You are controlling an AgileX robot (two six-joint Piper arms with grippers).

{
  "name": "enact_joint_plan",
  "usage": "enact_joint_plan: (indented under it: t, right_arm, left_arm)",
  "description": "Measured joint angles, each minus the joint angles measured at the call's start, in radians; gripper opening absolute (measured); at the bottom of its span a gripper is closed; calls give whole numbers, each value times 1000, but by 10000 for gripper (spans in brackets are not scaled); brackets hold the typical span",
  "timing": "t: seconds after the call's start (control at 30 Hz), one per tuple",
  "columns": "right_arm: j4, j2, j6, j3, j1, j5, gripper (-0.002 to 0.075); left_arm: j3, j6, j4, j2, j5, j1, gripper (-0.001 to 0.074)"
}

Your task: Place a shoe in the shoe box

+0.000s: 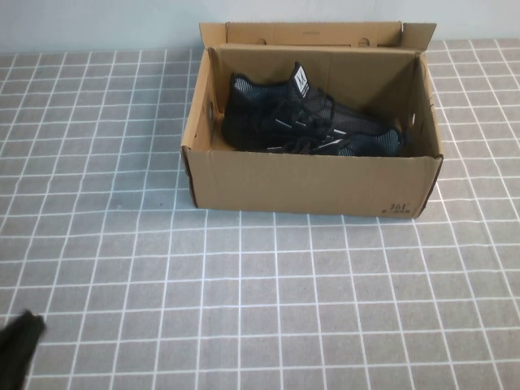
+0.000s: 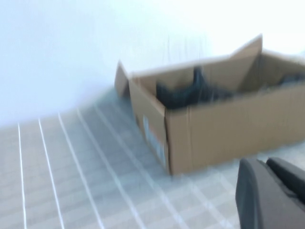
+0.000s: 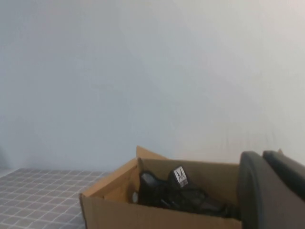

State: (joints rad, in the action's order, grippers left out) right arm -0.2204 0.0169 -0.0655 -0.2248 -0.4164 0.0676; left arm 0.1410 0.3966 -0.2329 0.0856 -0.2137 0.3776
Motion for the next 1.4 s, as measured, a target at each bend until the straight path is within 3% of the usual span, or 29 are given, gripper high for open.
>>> enact_joint_plan:
  t: [0.2, 0.53, 1.0, 1.2, 1.4]
  right_arm:
    - [-12, 0, 0, 93, 0, -50, -16]
    - [-15, -1, 0, 206, 0, -32, -16]
    - [19, -1, 2, 244, 2, 221, -16]
    - [37, -1, 2, 252, 170, 149, -16]
    - [37, -1, 0, 252, 300, 240, -16]
  left_arm:
    - [-158, 0, 0, 0, 96, 0, -1]
    - [-166, 0, 0, 0, 31, 0, -1]
    - [-167, 0, 0, 0, 27, 0, -1]
    - [-167, 0, 0, 0, 19, 0, -1]
    - [-167, 0, 0, 0, 5, 0, -1]
